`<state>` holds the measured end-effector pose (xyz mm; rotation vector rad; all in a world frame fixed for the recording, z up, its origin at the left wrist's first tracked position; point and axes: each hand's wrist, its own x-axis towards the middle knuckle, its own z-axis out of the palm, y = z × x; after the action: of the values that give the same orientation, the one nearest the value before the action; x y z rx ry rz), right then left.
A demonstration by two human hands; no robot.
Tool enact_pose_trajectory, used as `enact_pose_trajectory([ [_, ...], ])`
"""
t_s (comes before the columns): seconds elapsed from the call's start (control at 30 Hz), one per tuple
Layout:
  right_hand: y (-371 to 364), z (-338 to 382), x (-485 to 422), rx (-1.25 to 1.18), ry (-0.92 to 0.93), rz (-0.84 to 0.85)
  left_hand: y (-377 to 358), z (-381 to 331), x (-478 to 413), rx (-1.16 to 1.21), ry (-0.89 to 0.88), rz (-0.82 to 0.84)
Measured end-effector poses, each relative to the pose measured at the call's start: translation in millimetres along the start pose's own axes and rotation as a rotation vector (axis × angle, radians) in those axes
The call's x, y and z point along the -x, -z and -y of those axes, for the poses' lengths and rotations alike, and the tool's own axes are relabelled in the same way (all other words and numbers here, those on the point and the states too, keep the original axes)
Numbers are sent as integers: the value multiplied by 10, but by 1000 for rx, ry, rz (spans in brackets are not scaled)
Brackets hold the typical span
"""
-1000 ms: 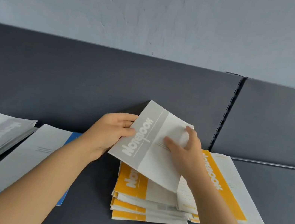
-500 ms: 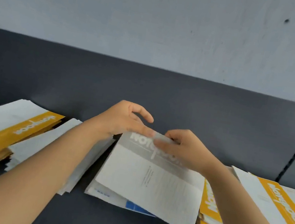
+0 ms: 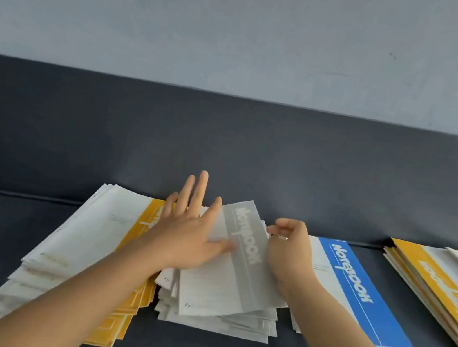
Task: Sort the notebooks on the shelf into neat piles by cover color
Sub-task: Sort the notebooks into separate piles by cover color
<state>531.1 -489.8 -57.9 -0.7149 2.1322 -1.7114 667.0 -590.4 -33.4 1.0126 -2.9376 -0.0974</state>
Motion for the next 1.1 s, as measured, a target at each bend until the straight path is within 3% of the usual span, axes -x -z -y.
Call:
enact_pose_trajectory([
  [0.2, -37, -72, 107, 188, 154, 61, -259, -83, -63, -147, -130, 320],
  [0.33, 226, -50, 151, 425, 279, 111, -125, -58, -227, -181, -148, 403],
  [0.47, 824, -13, 35, 628, 410, 99, 44, -367, -328, -124, -132, 279],
  [0.6, 1724, -124, -336, 856, 466, 53, 170, -1327, -390, -14, -209, 48],
  [0.7, 2477, -339, -580, 951, 437, 62, 83, -2283, -510, 55, -269, 2],
  [0.93, 3965, -762, -967, 1196, 151, 125, -310, -4004, -971, 282, -181, 119],
  [1.1, 4205, -898, -958, 951, 87, 301, -508, -4540, -1166, 803, -7, 91],
])
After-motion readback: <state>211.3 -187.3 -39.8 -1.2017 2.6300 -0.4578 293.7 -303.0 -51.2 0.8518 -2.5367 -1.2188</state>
